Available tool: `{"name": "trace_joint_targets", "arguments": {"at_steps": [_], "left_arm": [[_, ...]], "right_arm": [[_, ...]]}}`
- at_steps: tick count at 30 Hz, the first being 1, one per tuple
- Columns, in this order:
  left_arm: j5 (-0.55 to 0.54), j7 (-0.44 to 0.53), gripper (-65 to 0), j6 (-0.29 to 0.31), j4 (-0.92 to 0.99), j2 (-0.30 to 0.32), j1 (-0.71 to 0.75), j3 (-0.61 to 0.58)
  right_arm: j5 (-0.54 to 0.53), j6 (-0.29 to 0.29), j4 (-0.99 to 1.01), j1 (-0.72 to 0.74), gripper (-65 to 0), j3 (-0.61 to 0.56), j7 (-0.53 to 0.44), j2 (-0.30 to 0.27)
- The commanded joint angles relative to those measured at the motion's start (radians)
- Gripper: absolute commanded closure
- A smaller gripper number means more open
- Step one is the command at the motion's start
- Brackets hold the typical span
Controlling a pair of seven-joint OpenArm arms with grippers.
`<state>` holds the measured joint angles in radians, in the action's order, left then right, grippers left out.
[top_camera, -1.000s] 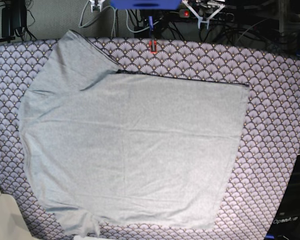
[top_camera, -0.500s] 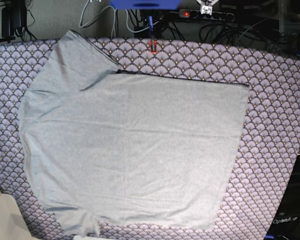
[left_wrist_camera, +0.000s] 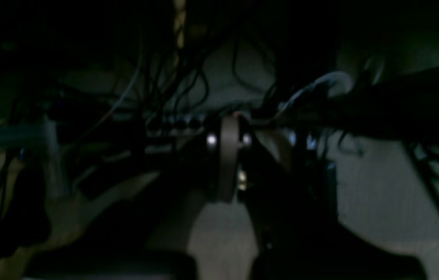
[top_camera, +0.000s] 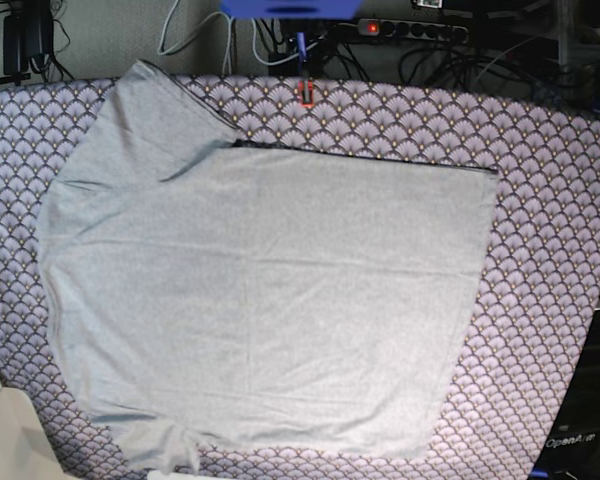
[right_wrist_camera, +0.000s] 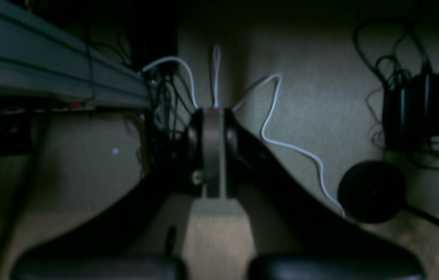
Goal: Fold the T-shirt properly
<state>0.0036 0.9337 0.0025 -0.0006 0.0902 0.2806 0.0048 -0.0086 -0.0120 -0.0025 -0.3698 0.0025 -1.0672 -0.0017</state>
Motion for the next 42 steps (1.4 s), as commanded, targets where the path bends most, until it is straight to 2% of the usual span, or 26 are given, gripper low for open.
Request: {"name": "trace_joint_targets", "arguments": {"at_steps": [1, 4, 7, 14, 20, 25, 33, 37, 40, 42], "left_arm": [[-0.003, 0.046, -0.2, -0.003, 0.001, 0.006, 0.015, -0.001], [-0.003, 0.126, -0.3, -0.003, 0.001, 0.006, 0.032, 0.001], [-0.004, 0.166, -0.4, -0.005, 0.001, 0.006, 0.041, 0.001], [-0.006, 0.275, -0.4, -0.009, 0.001, 0.007, 0.058, 0.008], [-0.004, 0.292, -0.4, -0.005, 0.001, 0.007, 0.059, 0.100], [-0.004, 0.292, -0.4, -0.005, 0.001, 0.024, 0.059, 0.108], [-0.003, 0.296, -0.5, -0.003, 0.001, 0.026, 0.061, 0.106], [-0.001, 0.307, -0.5, -0.003, -0.005, 0.021, 0.075, 0.102], [-0.003, 0.388, -0.5, -0.003, -0.006, 0.019, 0.084, 0.102], [-0.004, 0.377, -0.5, -0.003, -0.037, 0.019, 0.090, 0.108]], "right_arm": [[-0.006, 0.013, 0.002, -0.025, 0.0, 0.000, -0.051, -0.007], [-0.006, 0.013, 0.002, -0.050, 0.0, 0.000, -0.141, -0.013], [-0.006, 0.013, 0.002, -0.065, 0.0, 0.001, -0.207, -0.019], [-0.012, 0.013, 0.002, -0.085, 0.0, 0.001, -0.307, -0.039], [-0.130, 0.013, 0.002, -0.080, 0.0, 0.000, -0.308, -0.060], [-0.136, 0.013, 0.002, -0.079, 0.0, 0.001, -0.308, -0.082], [-0.136, 0.013, 0.002, -0.077, 0.0, 0.000, -0.311, -0.085], [-0.136, 0.013, -0.101, -0.107, 0.0, -0.002, -0.311, -0.085], [-0.136, 0.013, -0.219, -0.160, 0.0, -0.002, -0.310, -0.096], [-0.136, 0.013, -0.305, -0.197, 0.0, -0.003, -0.308, -0.097]]}}
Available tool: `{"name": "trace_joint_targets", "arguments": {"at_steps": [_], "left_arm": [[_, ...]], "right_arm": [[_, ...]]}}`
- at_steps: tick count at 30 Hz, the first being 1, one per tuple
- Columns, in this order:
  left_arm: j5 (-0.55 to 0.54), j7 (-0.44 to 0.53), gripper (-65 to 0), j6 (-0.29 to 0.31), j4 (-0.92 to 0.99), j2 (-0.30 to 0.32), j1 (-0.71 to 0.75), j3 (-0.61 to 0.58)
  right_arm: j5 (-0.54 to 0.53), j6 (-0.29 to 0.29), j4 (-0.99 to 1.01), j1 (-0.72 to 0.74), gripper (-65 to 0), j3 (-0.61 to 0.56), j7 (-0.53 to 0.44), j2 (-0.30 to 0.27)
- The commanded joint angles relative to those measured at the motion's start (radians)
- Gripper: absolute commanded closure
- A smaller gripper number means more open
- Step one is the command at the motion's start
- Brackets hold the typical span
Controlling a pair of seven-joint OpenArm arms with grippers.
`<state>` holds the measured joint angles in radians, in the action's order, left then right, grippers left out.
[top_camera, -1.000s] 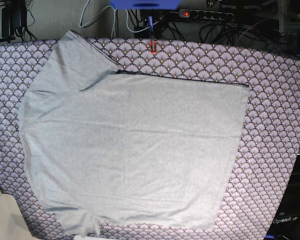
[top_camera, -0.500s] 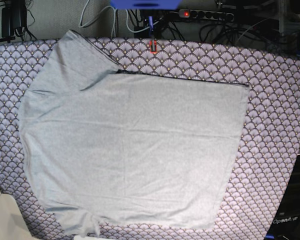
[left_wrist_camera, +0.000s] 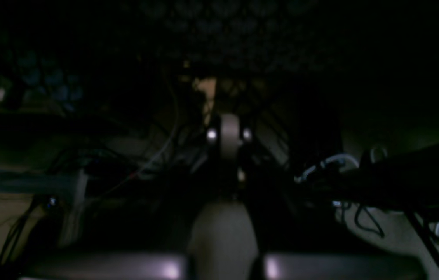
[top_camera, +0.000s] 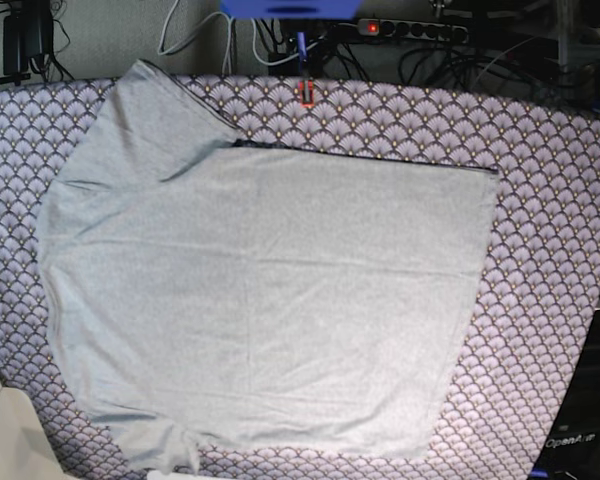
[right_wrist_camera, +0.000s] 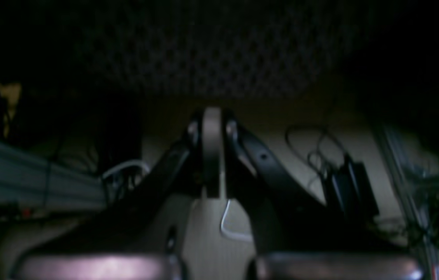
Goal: Fold the T-shirt properly
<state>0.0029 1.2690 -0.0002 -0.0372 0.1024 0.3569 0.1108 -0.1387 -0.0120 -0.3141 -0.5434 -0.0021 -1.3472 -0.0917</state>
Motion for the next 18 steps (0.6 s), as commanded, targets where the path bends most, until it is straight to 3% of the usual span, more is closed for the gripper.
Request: {"name": "trace_joint_targets", "arguments": {"at_steps": [1, 5, 10, 18], "left_arm": [[-0.004, 0.044, -0.5, -0.001, -0.028, 0.007, 0.026, 0.002], [-0.004, 0.042, -0.5, -0.002, -0.212, 0.003, 0.118, 0.002], [-0.005, 0.021, -0.9, -0.008, -0.608, -0.030, 0.328, 0.002], [-0.005, -0.334, -14.0, -0.010, -1.214, -0.034, 0.560, 0.003]], "right_arm": [[-0.006, 0.013, -0.038, -0.043, 0.0, 0.003, -0.028, -0.007], [-0.006, 0.013, -0.201, -0.123, 0.0, 0.003, -0.027, -0.007], [-0.006, 0.013, -0.353, -0.212, 0.0, 0.004, -0.025, -0.007], [-0.005, 0.013, -0.535, -0.309, -1.6, 0.004, -0.024, -0.006]]}}
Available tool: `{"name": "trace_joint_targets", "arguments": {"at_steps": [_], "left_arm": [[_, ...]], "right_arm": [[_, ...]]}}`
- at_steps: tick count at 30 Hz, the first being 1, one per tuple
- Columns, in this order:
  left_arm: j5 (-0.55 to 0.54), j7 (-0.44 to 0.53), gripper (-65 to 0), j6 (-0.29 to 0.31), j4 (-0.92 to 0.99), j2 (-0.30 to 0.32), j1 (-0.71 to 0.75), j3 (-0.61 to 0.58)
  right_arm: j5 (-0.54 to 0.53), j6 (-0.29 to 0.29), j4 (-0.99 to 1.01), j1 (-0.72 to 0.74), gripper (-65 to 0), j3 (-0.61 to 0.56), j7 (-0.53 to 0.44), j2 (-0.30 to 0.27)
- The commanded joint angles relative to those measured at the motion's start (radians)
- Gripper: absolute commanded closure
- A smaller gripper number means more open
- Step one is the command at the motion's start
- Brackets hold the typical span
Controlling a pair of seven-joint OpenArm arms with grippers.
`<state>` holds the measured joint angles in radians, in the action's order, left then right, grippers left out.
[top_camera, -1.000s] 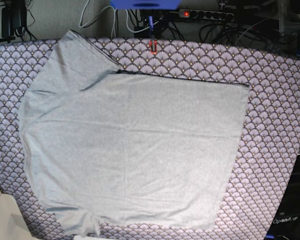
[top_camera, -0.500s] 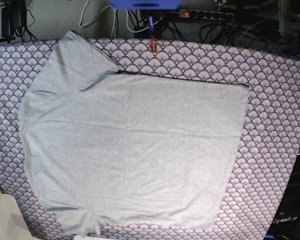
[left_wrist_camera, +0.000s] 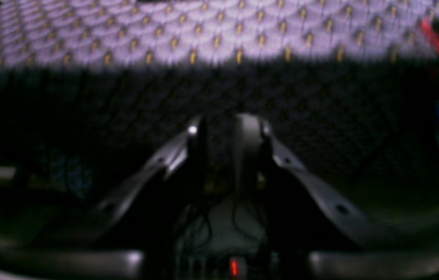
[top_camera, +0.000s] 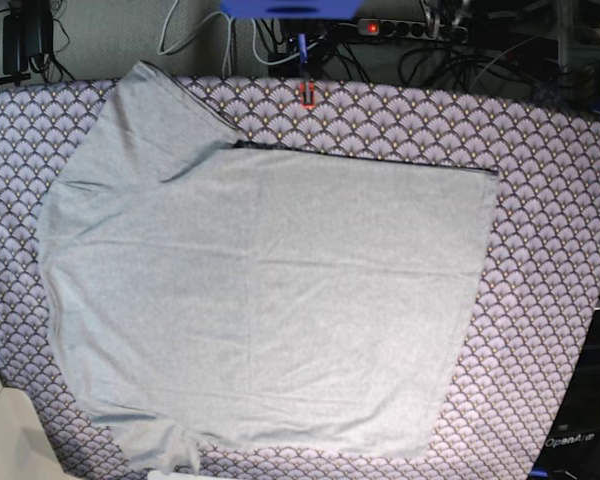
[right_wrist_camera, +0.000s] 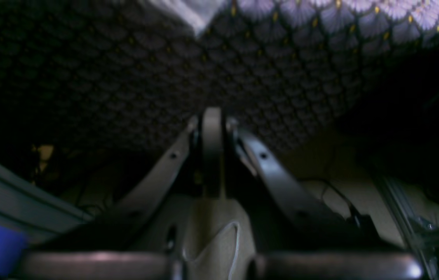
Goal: Fold the T-shirt properly
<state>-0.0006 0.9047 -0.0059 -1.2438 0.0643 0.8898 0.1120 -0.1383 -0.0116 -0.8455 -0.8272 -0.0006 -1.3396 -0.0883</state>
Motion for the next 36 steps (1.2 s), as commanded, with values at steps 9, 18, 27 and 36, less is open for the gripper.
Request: {"name": "trace_joint_targets", "arguments": {"at_steps": [9, 18, 27, 36], "left_arm": [[-0.002, -0.193, -14.1, 0.001, -0.308, -0.031, 0.075, 0.120], [-0.167, -0.580, -14.2, 0.004, -0.575, -0.004, 0.041, 0.219], [-0.177, -0.896, -14.4, 0.005, -0.607, 0.019, -0.079, 0.254], [-0.184, -1.070, -14.4, -0.001, -0.718, 0.012, -0.145, 0.314]], "right_arm": [[-0.005, 0.012, -0.283, -0.093, -11.4, 0.078, 0.050, -0.006], [-0.004, 0.014, -0.599, -0.059, -11.5, 0.081, 0.507, -0.024], [-0.007, 0.014, -0.696, -0.013, -13.6, 0.083, 0.742, -0.018], [-0.007, 0.015, -0.687, 0.009, -25.4, 0.078, 0.740, -0.018]]}}
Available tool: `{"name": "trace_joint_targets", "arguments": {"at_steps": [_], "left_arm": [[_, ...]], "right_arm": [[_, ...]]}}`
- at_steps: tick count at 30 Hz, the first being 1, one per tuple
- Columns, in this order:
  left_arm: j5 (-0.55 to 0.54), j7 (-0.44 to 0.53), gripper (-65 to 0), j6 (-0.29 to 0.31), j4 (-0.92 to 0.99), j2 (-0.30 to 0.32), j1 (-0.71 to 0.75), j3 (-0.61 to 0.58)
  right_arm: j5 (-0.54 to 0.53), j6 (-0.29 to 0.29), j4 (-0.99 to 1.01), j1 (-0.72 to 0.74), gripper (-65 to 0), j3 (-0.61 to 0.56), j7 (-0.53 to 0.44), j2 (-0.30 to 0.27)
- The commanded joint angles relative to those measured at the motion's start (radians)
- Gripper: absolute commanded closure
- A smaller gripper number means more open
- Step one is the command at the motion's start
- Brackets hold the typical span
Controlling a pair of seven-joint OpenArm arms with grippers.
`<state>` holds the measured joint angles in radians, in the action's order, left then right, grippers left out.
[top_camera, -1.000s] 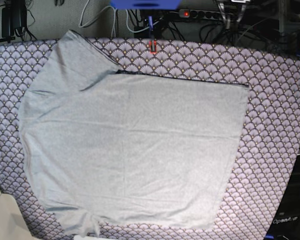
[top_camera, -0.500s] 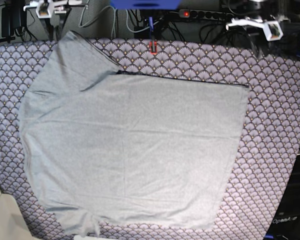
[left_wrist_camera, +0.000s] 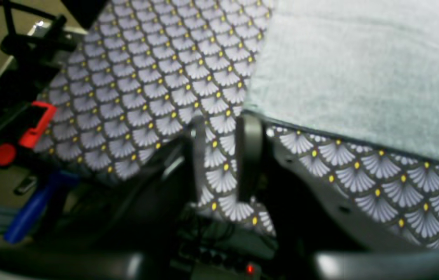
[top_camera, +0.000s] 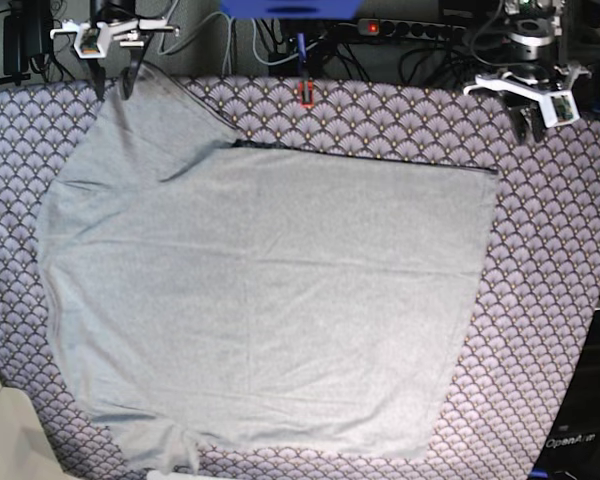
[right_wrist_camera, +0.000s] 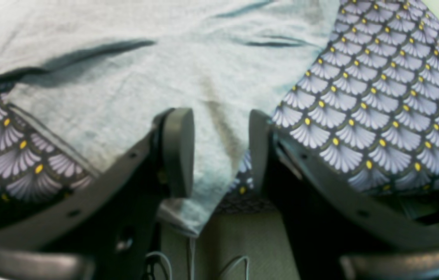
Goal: Fold the T-shirt properly
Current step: 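Lower both grippers onto the shirt's shoulder corners at the collar side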
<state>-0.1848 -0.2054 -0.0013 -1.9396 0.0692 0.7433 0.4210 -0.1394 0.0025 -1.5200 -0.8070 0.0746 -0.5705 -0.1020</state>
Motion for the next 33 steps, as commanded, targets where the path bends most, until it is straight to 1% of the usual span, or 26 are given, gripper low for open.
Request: {"name": "trace_joint_targets", "arguments": {"at_steps": [1, 4, 6, 8, 10, 13, 14, 15, 16, 17, 18, 20, 32, 33], "left_arm": [[0.000, 0.019, -14.4, -0.006, -0.028, 0.004, -0.015, 0.006], [0.000, -0.027, -14.4, -0.003, -0.028, -0.018, -0.044, 0.039], [0.000, -0.053, -14.4, 0.001, -0.027, -0.039, -0.090, 0.062], [0.000, -0.087, -15.2, 0.001, -0.022, -0.042, -0.124, 0.074], [-0.002, -0.138, -20.4, 0.001, -0.004, -0.041, -0.166, 0.080], [-0.002, -0.190, -33.3, 0.013, 0.036, -0.033, -0.229, 0.078], [-0.002, -0.199, -37.2, 0.039, 0.049, -0.035, -0.242, 0.082], [-0.002, -0.205, -40.7, 0.079, 0.062, -0.035, -0.256, 0.082], [0.000, -0.214, -42.2, 0.114, 0.072, -0.036, -0.271, 0.082], [0.000, -0.228, -42.2, 0.148, 0.079, -0.041, -0.287, 0.082], [0.005, -0.243, -42.1, 0.169, 0.088, -0.041, -0.298, 0.083], [0.003, -0.259, -42.1, 0.183, 0.108, -0.041, -0.318, 0.083], [0.003, -0.253, -42.1, 0.183, 0.277, -0.079, -0.370, 0.083], [0.001, -0.253, -42.1, 0.183, 0.286, -0.079, -0.377, 0.083]], "right_arm": [[-0.006, 0.001, -0.012, -0.012, -25.4, 0.001, -0.035, -0.008], [-0.006, 0.003, -0.012, -0.013, -25.5, 0.003, -0.033, -0.009], [-0.006, 0.003, -0.012, -0.010, -25.5, 0.004, -0.030, -0.009], [-0.006, 0.003, -0.012, -0.010, -25.5, 0.004, -0.029, -0.009], [-0.006, 0.003, -0.012, -0.010, -25.5, 0.004, -0.029, -0.005], [-0.006, 0.003, -0.014, -0.010, -25.5, 0.001, -0.029, -0.003], [-0.006, 0.003, -0.014, -0.010, -25.5, 0.001, -0.029, 0.003], [-0.006, 0.003, -0.014, -0.007, -25.5, 0.004, -0.029, 0.011], [-0.004, 0.003, -0.017, 0.002, -25.5, 0.006, -0.029, 0.020], [-0.004, 0.003, -0.018, 0.007, -25.5, 0.006, -0.029, 0.023], [-0.004, 0.003, -0.020, 0.007, -25.5, 0.006, -0.029, 0.023], [-0.004, 0.003, -0.020, 0.011, -25.5, 0.006, -0.029, 0.023], [-0.002, 0.003, -0.018, 0.015, -25.5, 0.003, -0.029, 0.015], [-0.002, 0.003, -0.018, 0.015, -25.5, 0.003, -0.029, 0.008]]}}
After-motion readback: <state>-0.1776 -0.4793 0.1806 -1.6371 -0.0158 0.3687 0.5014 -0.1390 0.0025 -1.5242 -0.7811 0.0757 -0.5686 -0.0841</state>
